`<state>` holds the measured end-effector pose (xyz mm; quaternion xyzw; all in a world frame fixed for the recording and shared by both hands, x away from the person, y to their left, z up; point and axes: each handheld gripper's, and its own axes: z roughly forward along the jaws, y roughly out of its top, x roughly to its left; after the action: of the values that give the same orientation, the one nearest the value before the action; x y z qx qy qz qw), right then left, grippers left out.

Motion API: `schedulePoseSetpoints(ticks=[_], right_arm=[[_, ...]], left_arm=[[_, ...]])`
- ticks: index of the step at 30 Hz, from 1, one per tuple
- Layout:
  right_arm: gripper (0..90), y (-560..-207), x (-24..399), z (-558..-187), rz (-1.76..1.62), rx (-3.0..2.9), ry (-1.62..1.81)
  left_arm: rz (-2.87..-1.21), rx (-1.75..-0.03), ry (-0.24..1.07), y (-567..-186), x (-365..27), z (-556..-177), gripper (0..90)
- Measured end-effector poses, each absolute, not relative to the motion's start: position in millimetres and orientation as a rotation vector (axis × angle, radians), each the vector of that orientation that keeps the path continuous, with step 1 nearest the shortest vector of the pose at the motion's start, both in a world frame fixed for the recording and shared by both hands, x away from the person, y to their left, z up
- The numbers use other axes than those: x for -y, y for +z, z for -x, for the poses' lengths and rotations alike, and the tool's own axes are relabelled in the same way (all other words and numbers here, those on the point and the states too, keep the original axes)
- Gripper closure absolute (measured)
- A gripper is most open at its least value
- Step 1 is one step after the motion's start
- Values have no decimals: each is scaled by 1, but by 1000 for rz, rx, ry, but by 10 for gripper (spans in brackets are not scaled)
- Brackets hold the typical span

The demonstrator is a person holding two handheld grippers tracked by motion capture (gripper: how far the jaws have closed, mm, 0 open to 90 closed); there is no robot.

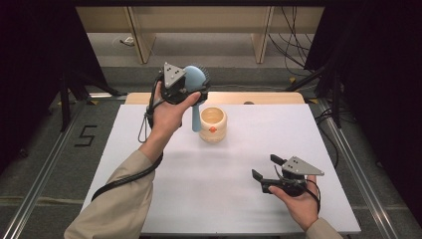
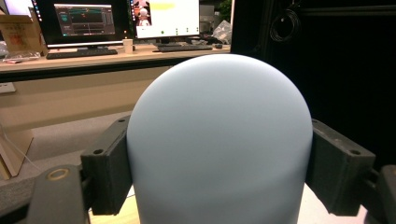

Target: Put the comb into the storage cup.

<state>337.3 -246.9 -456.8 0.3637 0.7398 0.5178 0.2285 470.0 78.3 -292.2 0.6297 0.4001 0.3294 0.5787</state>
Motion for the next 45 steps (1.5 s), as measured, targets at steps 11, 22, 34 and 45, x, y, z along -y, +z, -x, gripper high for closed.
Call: schedulePoseSetpoints(ticks=[11, 22, 34, 45], right_arm=[[147, -458, 247, -337, -1000, -2042, 1423], [147, -459, 246, -337, -1003, -2045, 1426], [146, -459, 246, -337, -1005, -2050, 1424], [147, -460, 247, -337, -1003, -2051, 1424]], left_arm=[[-1470, -932, 774, -289, -75, -478, 194], [-1469, -916, 762, -288, -68, -484, 193], [-1470, -894, 768, -283, -60, -489, 193], [-1473, -898, 766, -285, -56, -494, 193]])
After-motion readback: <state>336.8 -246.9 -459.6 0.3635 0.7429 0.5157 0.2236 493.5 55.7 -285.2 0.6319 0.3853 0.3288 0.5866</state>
